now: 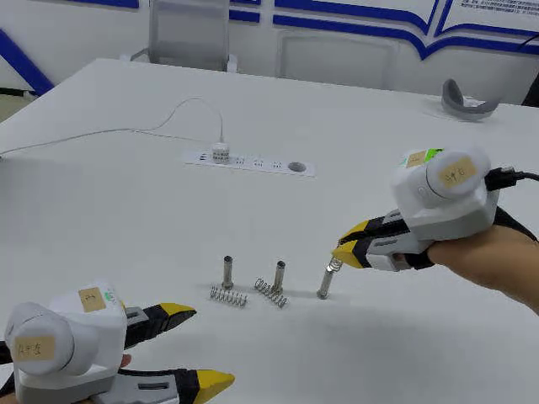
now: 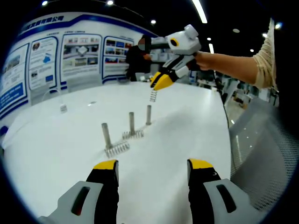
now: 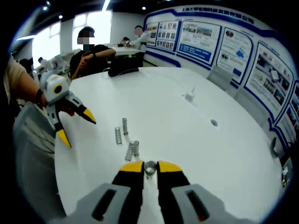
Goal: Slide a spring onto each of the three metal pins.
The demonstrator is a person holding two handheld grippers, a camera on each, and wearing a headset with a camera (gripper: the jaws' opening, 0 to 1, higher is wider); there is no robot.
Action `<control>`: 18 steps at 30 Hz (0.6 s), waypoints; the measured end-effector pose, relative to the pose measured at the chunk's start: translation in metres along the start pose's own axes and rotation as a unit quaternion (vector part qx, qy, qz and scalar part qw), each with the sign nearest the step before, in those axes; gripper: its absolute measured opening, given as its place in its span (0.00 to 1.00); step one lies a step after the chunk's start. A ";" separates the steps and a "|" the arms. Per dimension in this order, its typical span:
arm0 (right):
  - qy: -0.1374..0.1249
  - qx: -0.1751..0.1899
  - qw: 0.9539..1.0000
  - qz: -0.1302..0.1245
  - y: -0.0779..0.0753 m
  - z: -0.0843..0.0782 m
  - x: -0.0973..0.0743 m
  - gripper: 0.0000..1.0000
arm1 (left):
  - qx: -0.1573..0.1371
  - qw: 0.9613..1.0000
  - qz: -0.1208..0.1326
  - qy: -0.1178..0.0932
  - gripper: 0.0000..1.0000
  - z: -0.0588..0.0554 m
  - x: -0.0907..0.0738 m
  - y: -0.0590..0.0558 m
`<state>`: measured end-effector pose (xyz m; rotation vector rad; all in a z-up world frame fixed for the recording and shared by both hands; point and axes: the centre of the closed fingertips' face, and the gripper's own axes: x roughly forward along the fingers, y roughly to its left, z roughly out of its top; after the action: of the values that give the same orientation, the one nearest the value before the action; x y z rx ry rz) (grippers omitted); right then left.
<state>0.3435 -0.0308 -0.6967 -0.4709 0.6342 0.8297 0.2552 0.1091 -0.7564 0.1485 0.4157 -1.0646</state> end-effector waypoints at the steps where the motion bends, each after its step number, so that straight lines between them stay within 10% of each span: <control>1: 0.000 0.001 1.000 0.000 0.000 0.000 0.001 0.12 | 0.000 1.000 0.000 0.000 0.60 0.000 0.000 0.000; 18: 0.011 0.020 1.000 0.001 -0.005 -0.008 0.013 0.12 | -0.003 1.000 0.002 0.004 0.60 -0.003 -0.002 0.000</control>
<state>0.3517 -0.0322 -0.7108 -0.4439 0.6696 0.8142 0.2538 0.1118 -0.7585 0.1481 0.4260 -1.0592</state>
